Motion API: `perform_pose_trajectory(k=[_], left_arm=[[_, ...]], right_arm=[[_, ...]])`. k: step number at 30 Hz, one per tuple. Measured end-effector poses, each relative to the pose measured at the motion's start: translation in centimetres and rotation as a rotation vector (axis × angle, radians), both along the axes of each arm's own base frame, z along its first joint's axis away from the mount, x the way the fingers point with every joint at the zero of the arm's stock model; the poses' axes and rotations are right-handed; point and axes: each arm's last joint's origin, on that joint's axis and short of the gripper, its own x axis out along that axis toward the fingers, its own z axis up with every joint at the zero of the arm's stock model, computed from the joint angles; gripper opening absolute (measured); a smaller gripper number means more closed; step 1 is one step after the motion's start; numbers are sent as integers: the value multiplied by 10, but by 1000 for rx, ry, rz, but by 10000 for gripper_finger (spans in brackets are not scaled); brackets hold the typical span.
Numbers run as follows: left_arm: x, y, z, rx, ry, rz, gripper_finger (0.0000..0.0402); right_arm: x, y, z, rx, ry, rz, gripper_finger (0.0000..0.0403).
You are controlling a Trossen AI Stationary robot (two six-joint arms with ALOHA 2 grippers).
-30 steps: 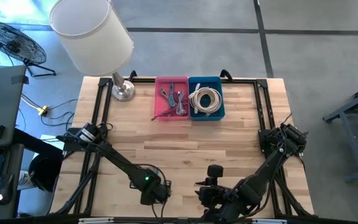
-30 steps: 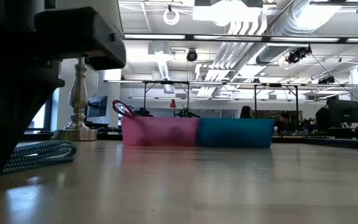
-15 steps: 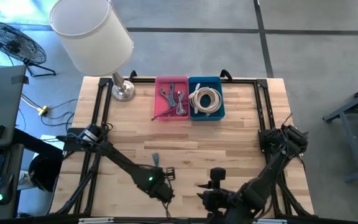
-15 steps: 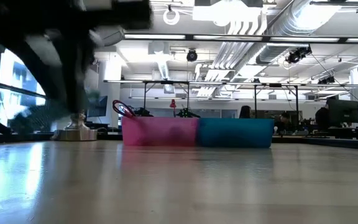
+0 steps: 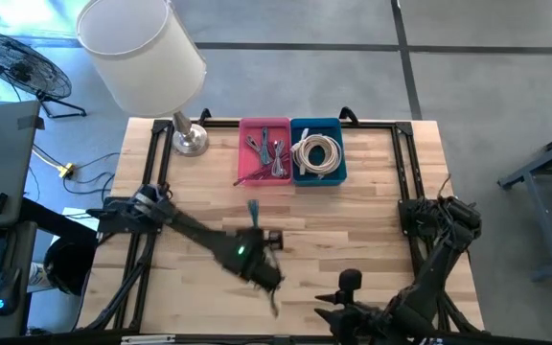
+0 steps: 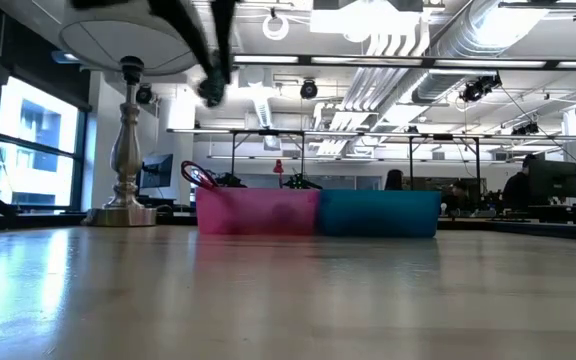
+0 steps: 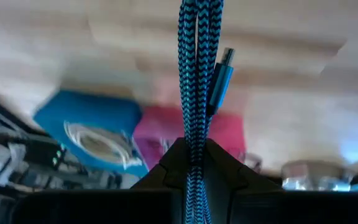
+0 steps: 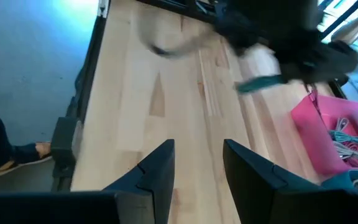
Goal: Pick & Place USB Port
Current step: Put the blue charger cable into the pink bin
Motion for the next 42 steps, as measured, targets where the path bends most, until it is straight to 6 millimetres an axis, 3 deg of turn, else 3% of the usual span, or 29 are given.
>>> perform_pose_trajectory(k=[5, 12, 23, 30, 42], left_arm=[[19, 52, 1, 16, 39, 99, 23], [30, 128, 1, 6, 96, 264, 23], [40, 226, 0, -89, 63, 360, 23], [47, 256, 1, -127, -8, 327, 23], [49, 284, 0, -169, -92, 349, 23]], right_arm=[[-10, 8, 0, 26, -6, 11, 129], [-29, 17, 0, 5, -34, 23, 129], [-45, 6, -3, -157, -61, -42, 129], [-44, -4, -4, -198, -35, -83, 129], [-41, -8, -4, -210, -22, -95, 129]])
